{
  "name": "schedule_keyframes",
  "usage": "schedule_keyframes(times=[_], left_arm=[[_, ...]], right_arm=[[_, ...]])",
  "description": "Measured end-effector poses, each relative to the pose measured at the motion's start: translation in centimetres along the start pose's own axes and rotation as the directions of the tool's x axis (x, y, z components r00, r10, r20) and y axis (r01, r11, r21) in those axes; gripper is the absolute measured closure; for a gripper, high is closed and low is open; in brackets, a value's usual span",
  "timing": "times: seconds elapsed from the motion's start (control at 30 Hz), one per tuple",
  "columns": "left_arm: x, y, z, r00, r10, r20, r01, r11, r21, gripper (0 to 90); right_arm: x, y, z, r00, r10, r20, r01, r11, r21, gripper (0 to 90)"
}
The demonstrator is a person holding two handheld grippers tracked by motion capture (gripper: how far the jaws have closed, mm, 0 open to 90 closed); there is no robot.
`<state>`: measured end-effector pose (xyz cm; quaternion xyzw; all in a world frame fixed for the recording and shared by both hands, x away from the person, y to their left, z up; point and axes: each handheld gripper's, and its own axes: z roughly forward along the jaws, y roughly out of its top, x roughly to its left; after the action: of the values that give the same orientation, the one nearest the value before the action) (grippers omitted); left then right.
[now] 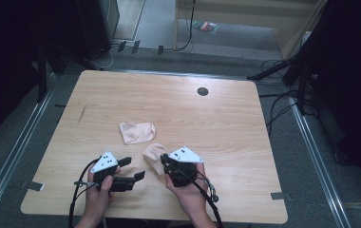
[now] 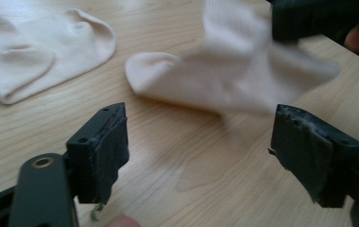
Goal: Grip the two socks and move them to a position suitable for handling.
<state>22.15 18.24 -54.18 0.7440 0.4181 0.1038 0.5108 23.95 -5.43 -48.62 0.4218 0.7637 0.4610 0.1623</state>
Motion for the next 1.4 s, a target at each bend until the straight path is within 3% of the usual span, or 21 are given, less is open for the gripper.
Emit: schedule_keyframes(times=[0.27,0.43,0.53,0.63,0.67,0.7,0.73,0.77,0.8,0.83,0.9,1.0,1.03,1.07,1.13,1.17,1.2,1.23,1.27,1.37,1.4], left_arm=[[-3.1,0.2,1.8,0.9964,-0.008,-0.085,0.009,0.9999,0.014,12.9],[-4.6,0.2,2.8,0.9695,0.092,-0.227,-0.079,0.9946,0.068,11.3],[-4.0,0.1,2.3,0.9732,0.148,-0.176,-0.137,0.9881,0.07,63.1],[-3.6,0.3,1.9,0.9663,0.191,-0.172,-0.179,0.9803,0.083,88.9],[-3.3,0.4,1.9,0.9477,0.258,-0.188,-0.236,0.963,0.13,89.3],[-3.3,0.4,1.9,0.9477,0.258,-0.188,-0.236,0.963,0.13,89.4],[-3.1,0.3,2.0,0.9171,0.326,-0.229,-0.291,0.9407,0.174,89.5],[-3.1,0.3,2.0,0.9171,0.326,-0.229,-0.291,0.9407,0.174,89.5],[-3.0,0.2,2.1,0.8903,0.392,-0.232,-0.343,0.9121,0.225,89.5],[-3.0,0.2,2.1,0.8903,0.392,-0.232,-0.343,0.9121,0.225,89.5],[-3.1,-0.1,2.8,0.892,0.421,-0.165,-0.366,0.8864,0.284,89.5],[-3.3,-0.3,2.9,0.8926,0.426,-0.148,-0.373,0.8821,0.288,84.9],[-3.2,-0.2,2.8,0.9012,0.413,-0.13,-0.366,0.8863,0.284,84.9],[-2.8,-0.2,2.8,0.9234,0.379,-0.061,-0.352,0.8999,0.257,67.1],[-2.6,-0.3,2.7,0.9242,0.378,-0.057,-0.353,0.9017,0.249,50.3],[-2.1,-0.1,2.0,0.9356,0.352,-0.023,-0.34,0.9176,0.205,44.1],[-2.1,-0.1,2.0,0.9356,0.352,-0.023,-0.34,0.9176,0.205,37.9],[-1.3,0.2,1.2,0.9511,0.309,-0.008,-0.304,0.9412,0.147,34.3],[-1.3,0.2,1.2,0.9511,0.309,-0.008,-0.304,0.9412,0.147,32.8],[1.1,0.9,-0.4,0.9871,0.16,0.014,-0.16,0.9861,0.045,33.0],[1.8,1.1,-0.7,0.9928,0.119,-0.008,-0.119,0.9922,0.038,35.0]], right_arm=[[1.8,2.5,-2.0,0.9966,0.019,-0.08,-0.027,0.995,-0.095,85.1],[2.3,3.0,-3.2,0.9871,0.066,-0.146,-0.085,0.988,-0.127,85.0],[1.6,2.9,-3.7,0.9864,0.105,-0.127,-0.121,0.985,-0.127,85.4],[0.6,2.4,-3.6,0.9859,0.131,-0.103,-0.143,0.983,-0.117,85.9],[-0.5,1.6,-3.3,0.9869,0.153,-0.051,-0.157,0.982,-0.104,86.9],[-0.5,1.6,-3.3,0.9869,0.153,-0.051,-0.157,0.982,-0.104,86.9],[-1.7,0.4,-2.9,0.9848,0.173,-0.01,-0.174,0.981,-0.086,88.4],[-1.7,0.4,-2.9,0.9848,0.173,-0.01,-0.174,0.981,-0.086,88.4],[-2.7,-1.0,-2.4,0.9841,0.169,0.053,-0.167,0.985,-0.049,88.9],[-2.7,-1.0,-2.4,0.9841,0.169,0.053,-0.167,0.985,-0.049,88.9],[-3.9,-2.7,-1.5,0.9796,0.177,0.094,-0.179,0.984,0.015,89.4],[-5.0,-4.0,-0.6,0.9754,0.153,0.159,-0.165,0.984,0.064,89.3],[-5.0,-4.0,-0.6,0.9754,0.153,0.159,-0.165,0.984,0.064,89.3],[-5.8,-4.4,-0.2,0.9738,0.167,0.155,-0.183,0.978,0.099,89.1],[-6.2,-4.4,-0.3,0.971,0.182,0.154,-0.198,0.976,0.09,85.2],[-6.5,-4.4,-0.4,0.9711,0.189,0.145,-0.202,0.976,0.078,76.8],[-6.5,-4.4,-0.4,0.9711,0.189,0.145,-0.202,0.976,0.078,76.8],[-6.8,-4.1,-0.8,0.9667,0.194,0.167,-0.206,0.977,0.053,68.1],[-7.0,-4.0,-1.2,0.9652,0.204,0.163,-0.214,0.976,0.045,66.5],[-7.5,-3.9,-2.3,0.97,0.186,0.156,-0.195,0.98,0.039,59.3],[-7.6,-3.9,-2.4,0.9722,0.177,0.153,-0.185,0.982,0.041,58.5]])
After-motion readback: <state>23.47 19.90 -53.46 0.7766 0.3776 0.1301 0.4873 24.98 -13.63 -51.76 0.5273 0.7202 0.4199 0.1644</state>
